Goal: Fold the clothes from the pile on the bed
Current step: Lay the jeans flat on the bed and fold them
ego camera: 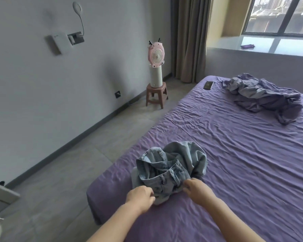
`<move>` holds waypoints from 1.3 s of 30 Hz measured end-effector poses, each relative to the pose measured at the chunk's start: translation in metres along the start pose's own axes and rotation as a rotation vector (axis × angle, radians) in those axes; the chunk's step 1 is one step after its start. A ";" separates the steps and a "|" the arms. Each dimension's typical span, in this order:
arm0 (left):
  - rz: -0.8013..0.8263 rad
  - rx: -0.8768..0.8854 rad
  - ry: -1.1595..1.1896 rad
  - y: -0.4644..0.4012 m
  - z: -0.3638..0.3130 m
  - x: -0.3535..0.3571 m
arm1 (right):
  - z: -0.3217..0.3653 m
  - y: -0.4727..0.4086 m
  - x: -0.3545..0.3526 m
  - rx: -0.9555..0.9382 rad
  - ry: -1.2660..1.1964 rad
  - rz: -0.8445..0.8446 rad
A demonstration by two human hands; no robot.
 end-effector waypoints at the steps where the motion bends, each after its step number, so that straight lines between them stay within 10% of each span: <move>1: 0.008 -0.010 0.008 -0.009 0.004 0.000 | -0.005 -0.011 -0.002 0.002 0.014 0.020; 18: 0.128 0.136 -0.015 -0.186 0.098 0.037 | 0.024 -0.226 0.053 0.016 0.059 0.102; 25: -0.092 0.248 0.057 -0.190 0.107 0.022 | 0.032 -0.236 0.079 0.139 0.150 -0.016; 39: -0.114 0.617 0.100 -0.171 -0.046 -0.154 | -0.120 -0.065 -0.147 0.787 -0.067 -0.378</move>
Point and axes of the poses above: each hand's wrist, its own y-axis away from the middle knuckle, its own x-axis out of the palm, z = x × y, the point moved 3 cm from there along -y, towards the middle knuckle, and after that the axes turned 13 degrees about y, right-handed, at the moved point
